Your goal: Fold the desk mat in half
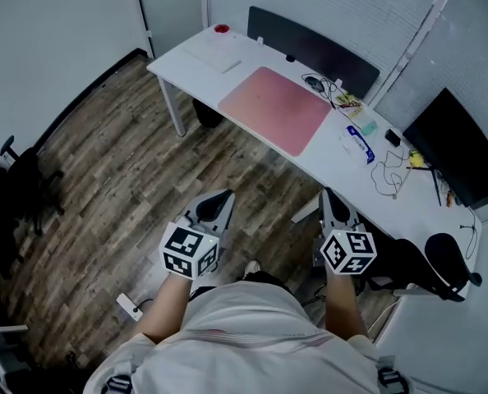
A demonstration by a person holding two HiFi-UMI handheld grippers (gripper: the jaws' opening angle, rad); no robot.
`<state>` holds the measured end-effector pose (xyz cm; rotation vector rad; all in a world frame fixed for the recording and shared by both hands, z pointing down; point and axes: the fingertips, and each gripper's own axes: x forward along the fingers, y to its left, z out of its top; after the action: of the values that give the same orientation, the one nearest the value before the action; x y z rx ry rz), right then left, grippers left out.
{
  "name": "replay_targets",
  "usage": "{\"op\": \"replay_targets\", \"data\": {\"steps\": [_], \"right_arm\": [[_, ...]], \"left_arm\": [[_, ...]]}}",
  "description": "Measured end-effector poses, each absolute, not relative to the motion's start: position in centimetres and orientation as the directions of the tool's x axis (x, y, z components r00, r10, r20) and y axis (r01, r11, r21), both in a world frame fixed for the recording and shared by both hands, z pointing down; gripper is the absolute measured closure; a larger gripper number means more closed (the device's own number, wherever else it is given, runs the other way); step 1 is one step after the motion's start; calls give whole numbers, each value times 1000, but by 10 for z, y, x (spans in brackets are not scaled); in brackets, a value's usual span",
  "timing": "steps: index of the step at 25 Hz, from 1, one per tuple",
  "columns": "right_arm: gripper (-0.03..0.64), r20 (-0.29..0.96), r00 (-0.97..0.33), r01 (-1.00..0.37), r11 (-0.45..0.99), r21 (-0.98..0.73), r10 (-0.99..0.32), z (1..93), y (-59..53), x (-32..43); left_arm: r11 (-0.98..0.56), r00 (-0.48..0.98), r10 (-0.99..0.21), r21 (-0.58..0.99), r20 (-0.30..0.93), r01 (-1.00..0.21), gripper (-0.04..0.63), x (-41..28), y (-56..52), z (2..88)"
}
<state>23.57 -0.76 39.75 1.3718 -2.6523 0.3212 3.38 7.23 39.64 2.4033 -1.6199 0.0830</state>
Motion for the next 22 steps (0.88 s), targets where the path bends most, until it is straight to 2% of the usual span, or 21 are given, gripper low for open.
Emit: {"op": "replay_targets", "data": {"steps": [4, 11, 22], "right_arm": [[566, 212, -584, -812, 564, -152, -784, 400, -55, 253], [566, 216, -586, -809, 549, -209, -781, 418, -105, 265], [566, 227, -449, -887, 400, -230, -864, 438, -182, 297]], "left_arm": [[-360, 377, -906, 117, 192, -925, 580, 54, 29, 392], [-376, 396, -886, 126, 242, -918, 580, 70, -26, 401], [-506, 508, -831, 71, 227, -860, 580, 83, -130, 409]]}}
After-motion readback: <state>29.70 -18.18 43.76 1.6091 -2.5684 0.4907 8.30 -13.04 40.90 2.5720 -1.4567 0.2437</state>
